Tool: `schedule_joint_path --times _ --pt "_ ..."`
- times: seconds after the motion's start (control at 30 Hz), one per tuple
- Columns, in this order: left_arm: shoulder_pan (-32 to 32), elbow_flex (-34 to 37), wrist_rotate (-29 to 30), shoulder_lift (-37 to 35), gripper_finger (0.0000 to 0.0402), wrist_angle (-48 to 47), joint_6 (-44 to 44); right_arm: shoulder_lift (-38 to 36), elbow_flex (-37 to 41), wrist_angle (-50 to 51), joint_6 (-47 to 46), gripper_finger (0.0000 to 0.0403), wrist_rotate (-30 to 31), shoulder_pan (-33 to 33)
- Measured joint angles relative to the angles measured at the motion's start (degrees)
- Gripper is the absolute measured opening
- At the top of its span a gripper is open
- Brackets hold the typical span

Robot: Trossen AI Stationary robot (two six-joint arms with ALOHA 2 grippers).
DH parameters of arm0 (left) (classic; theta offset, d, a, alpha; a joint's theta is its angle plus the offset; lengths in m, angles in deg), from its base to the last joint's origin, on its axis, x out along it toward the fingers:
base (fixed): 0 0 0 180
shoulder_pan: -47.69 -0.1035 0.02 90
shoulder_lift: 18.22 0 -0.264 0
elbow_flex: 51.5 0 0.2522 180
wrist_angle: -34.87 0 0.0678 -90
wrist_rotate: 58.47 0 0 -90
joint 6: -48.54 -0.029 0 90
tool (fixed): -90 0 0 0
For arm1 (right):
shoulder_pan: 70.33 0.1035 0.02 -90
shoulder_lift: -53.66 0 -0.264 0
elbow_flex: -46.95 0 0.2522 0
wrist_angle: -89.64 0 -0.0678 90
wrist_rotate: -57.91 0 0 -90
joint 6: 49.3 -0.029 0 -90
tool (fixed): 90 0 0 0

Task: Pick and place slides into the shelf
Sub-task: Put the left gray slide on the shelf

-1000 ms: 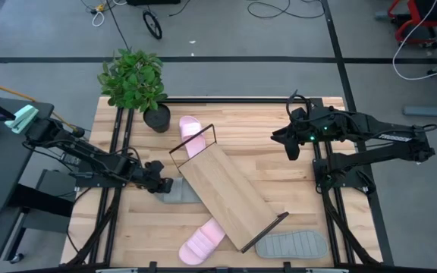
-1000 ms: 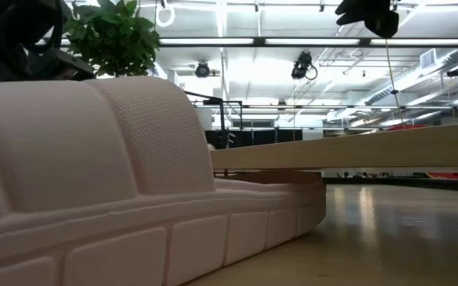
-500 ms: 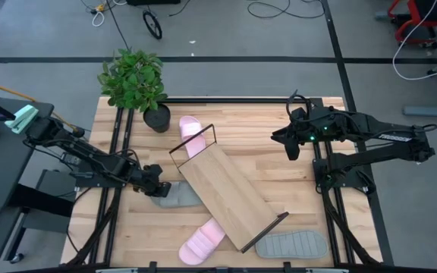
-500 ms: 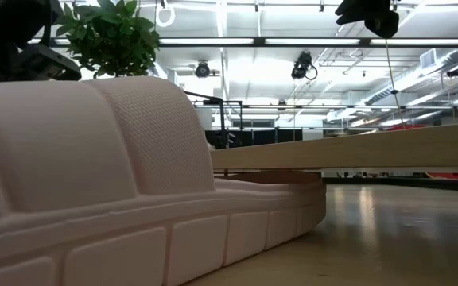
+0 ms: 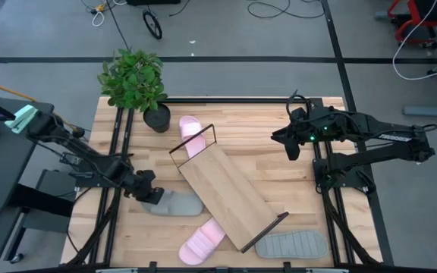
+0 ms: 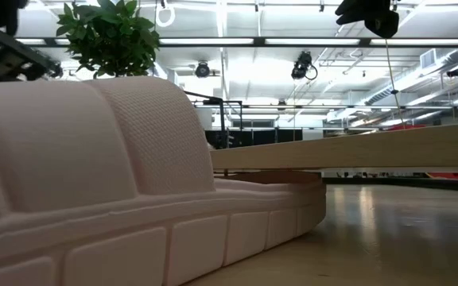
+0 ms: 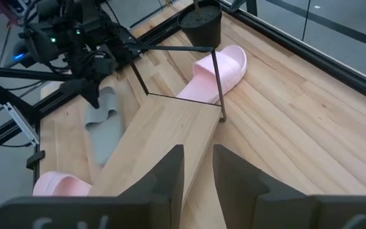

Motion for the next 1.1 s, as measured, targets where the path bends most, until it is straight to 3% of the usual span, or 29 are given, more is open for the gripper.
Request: schedule_joint_path --times 0.17,0.4,0.6,0.8,0.9,1.1 --pt "3.6 -1.5 0.0 -3.95 0.0012 -6.2 3.36 0.0 0.0 0.04 0.04 0.0088 0.0 0.02" --pt "7.86 -9.47 3.9 -9.23 0.0012 -18.21 6.97 0.0 0.0 0.02 0.07 0.0087 -0.02 0.02" --pt "8.24 -18.52 13.12 -11.38 0.0012 -22.79 7.19 -0.01 0.0 0.02 0.09 0.0085 0.0 0.0" --pt "8.21 -27.51 27.58 -10.39 0.0012 -27.97 5.39 0.0 0.0 0.06 0.09 0.0085 0.04 -0.22" --pt "8.19 -30.74 33.64 -9.09 0.0012 -27.82 3.32 -0.02 0.0 0.06 0.05 0.0084 0.0 -0.22" --pt "8.19 -34.21 40.2 -3.77 0.0012 -20.54 0.25 -0.07 0.0 0.06 -0.52 0.0082 -0.04 -0.22"
